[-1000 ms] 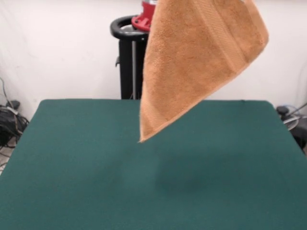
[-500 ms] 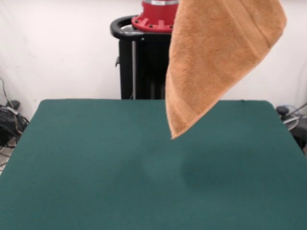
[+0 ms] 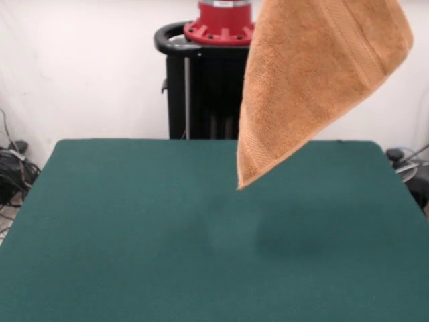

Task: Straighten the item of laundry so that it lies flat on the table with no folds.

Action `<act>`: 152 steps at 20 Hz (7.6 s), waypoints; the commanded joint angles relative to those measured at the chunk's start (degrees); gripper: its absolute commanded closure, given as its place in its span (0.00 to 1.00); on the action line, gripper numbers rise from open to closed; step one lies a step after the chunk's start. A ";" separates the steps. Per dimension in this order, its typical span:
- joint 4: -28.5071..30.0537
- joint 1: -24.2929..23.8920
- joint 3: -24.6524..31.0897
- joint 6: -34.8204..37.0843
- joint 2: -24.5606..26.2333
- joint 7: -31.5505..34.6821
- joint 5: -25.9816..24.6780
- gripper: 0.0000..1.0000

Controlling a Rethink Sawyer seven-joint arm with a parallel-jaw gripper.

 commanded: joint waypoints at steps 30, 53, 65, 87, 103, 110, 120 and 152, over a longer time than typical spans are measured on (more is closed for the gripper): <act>14.21 17.21 -11.93 -3.93 0.05 37.10 -4.00 1.00; 17.56 22.76 -16.29 -7.07 2.37 40.54 -3.00 1.00; 16.56 23.55 -17.78 -1.52 3.03 42.13 -1.34 1.00; 16.00 26.71 -19.93 3.94 2.99 44.57 1.83 1.00; 16.03 31.13 -19.80 2.12 3.61 50.74 1.93 1.00; 18.15 29.56 -20.90 -4.80 6.47 45.93 0.55 1.00; 19.81 28.10 -20.89 -12.87 10.12 44.68 -1.20 1.00; 17.36 20.81 -21.32 -15.21 13.53 29.22 -1.61 1.00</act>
